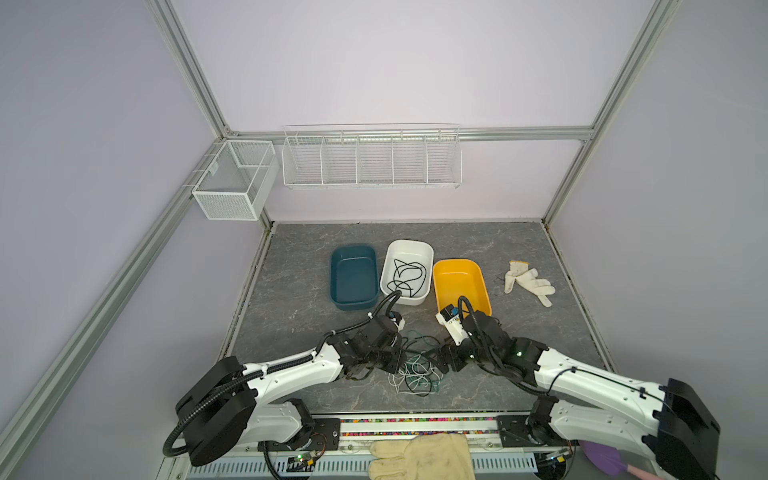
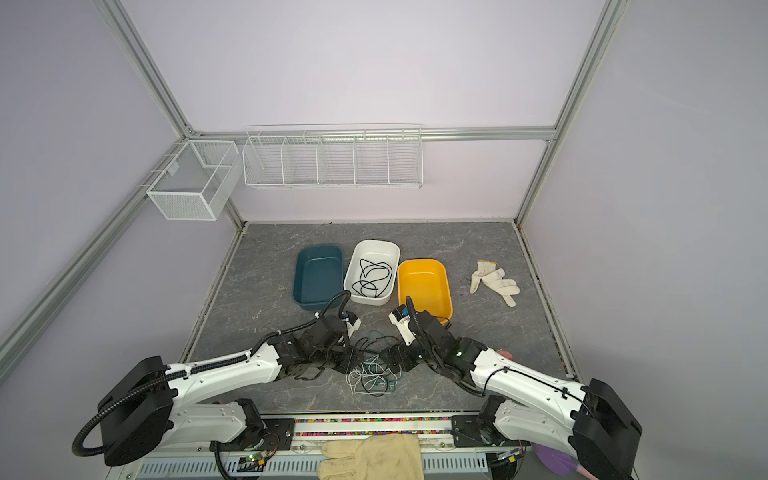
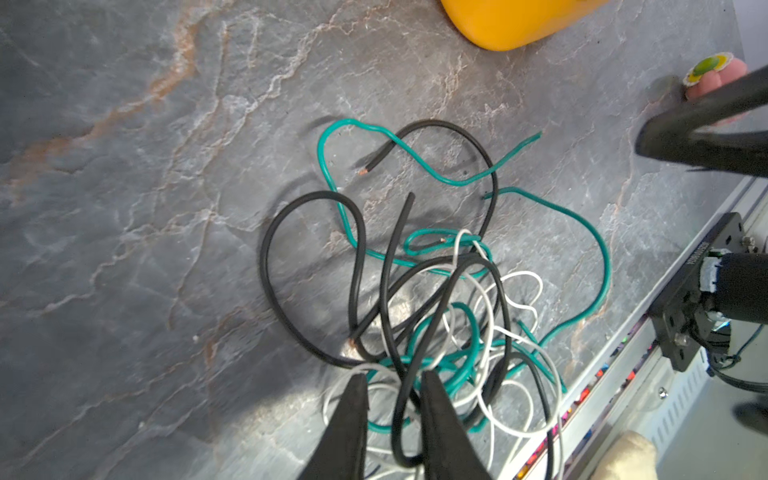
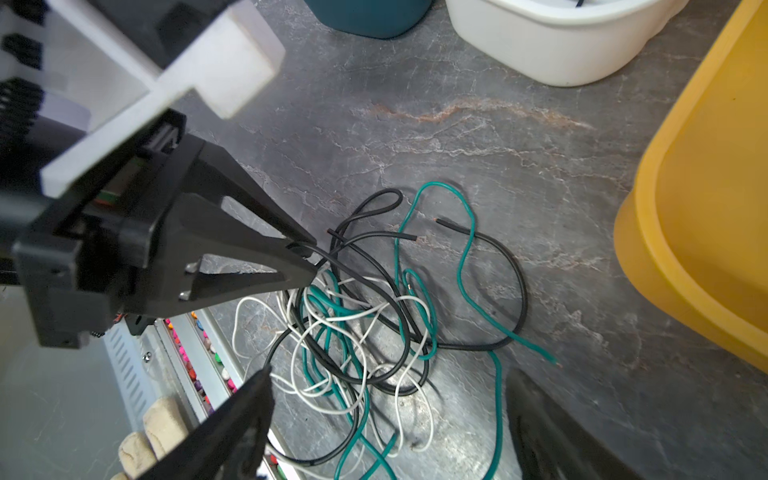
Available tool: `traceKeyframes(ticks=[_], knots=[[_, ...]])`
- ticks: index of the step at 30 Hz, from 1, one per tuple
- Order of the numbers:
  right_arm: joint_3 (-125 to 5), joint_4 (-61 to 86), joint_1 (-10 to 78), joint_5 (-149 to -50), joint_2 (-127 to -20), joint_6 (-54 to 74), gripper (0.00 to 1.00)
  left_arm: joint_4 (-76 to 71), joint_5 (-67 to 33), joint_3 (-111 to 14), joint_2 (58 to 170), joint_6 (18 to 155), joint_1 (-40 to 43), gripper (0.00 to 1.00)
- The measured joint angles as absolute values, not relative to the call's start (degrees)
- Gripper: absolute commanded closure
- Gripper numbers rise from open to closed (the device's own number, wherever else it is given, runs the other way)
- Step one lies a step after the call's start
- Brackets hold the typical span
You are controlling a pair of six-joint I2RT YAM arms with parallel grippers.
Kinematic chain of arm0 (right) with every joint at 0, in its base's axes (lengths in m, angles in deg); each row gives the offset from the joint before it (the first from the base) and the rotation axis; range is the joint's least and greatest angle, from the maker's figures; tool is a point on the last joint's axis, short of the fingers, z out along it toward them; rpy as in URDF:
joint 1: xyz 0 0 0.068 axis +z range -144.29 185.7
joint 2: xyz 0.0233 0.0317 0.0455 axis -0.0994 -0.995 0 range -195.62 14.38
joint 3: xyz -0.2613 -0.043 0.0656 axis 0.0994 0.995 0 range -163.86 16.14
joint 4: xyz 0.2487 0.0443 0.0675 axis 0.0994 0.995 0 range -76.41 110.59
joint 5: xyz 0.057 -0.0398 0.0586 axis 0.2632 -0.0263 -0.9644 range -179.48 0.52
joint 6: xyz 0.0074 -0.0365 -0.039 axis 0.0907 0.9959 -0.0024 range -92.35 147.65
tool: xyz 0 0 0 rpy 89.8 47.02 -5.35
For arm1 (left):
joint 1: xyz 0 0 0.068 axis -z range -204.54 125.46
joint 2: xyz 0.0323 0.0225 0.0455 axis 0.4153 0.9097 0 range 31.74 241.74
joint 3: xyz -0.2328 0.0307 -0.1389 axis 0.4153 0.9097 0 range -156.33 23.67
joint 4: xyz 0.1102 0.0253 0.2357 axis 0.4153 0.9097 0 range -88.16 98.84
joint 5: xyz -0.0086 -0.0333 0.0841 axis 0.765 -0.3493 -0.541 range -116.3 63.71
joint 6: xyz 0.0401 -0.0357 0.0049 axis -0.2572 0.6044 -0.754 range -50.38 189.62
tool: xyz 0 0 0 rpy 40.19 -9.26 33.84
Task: Untangle the cables
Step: 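Reach both grippers into the remaining green and white cable tangle, then grasp a black cable in the tangle with the left gripper and lift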
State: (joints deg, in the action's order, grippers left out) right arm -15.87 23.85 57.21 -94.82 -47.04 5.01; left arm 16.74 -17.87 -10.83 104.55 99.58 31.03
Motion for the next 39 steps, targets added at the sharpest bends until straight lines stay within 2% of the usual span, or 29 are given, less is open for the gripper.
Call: traceKeyframes(ticks=[11, 24, 39], knots=[[-17.6, 23.1, 58.3, -95.7, -52.7, 5.0, 0.12, 16.9, -18.3, -10.9, 102.1, 99.6, 31.0, 1.0], [-18.6, 23.1, 59.5, -95.7, -55.1, 5.1, 0.11, 21.1, -20.7, -12.3, 93.6, 99.6, 31.0, 1.0], [-18.9, 22.7, 60.3, -95.3, -55.2, 5.2, 0.11, 29.1, -24.8, -20.5, 82.9, 99.3, 31.0, 1.0]])
